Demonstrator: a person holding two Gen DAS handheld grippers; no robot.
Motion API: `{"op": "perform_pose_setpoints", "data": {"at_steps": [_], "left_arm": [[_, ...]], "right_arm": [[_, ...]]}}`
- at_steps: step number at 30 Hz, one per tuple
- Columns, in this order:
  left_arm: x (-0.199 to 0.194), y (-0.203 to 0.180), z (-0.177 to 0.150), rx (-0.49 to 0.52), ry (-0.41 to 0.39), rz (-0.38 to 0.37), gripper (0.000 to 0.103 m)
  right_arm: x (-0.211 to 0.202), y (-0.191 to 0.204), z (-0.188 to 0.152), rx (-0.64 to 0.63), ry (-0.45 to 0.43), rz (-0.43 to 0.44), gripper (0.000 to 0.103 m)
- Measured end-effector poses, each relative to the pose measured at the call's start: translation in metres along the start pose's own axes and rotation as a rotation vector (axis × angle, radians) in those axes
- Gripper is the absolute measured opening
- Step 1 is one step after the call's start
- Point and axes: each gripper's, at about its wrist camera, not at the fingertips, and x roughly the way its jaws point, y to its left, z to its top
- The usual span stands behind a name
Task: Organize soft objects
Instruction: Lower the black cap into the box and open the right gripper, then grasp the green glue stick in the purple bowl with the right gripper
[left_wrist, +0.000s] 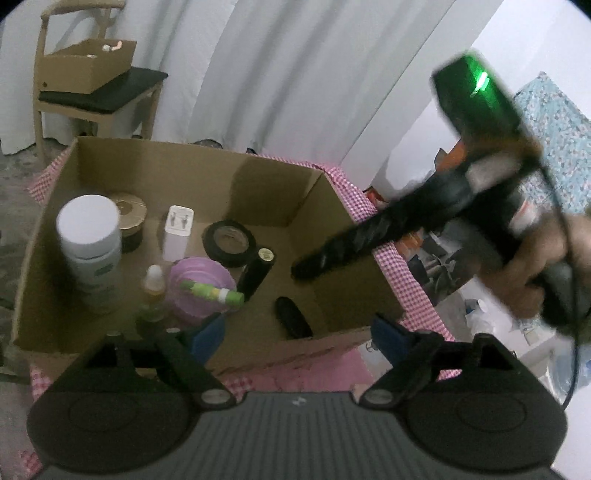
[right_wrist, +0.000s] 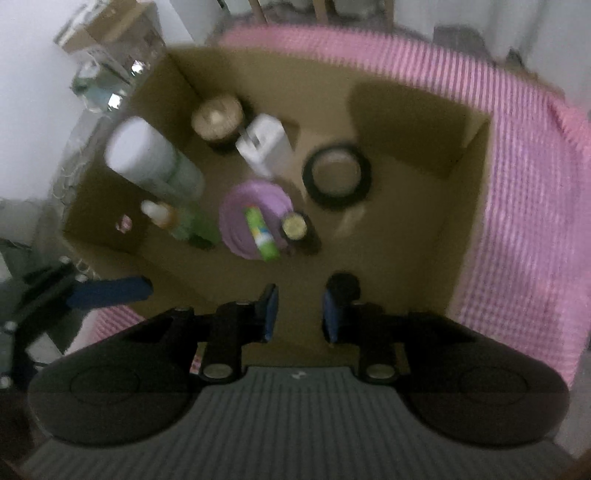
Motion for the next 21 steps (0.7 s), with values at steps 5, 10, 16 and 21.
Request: {"op": "perform_pose_setpoints", "data": {"at_steps": [5,10,16,21], "left_arm": [[-0.016,0.004,-0.009,0.013,-0.022,0.022,0.09],[-0.031,0.013,-0.015,-0.003,-0.05,0.061,0.09],[-0.046,0.033,-0.021,-0.021,-0.082,0.088,0.09],[-0.05,0.047,-0.027,-0.058,-0.09,0.087,0.09]], "right_arm": [[-0.037,0.039,0.024,-0.161,-0.072,-0.008,0.026],[-0.014,0.073,0.051,-0.289,0.019,-0.028,0.026],[0.04,0.095,0.064,-0.405,0.182,-0.099,0.025],[0.074,0.1,0.07,-0.456,0.261,-0.166,0.024]]}}
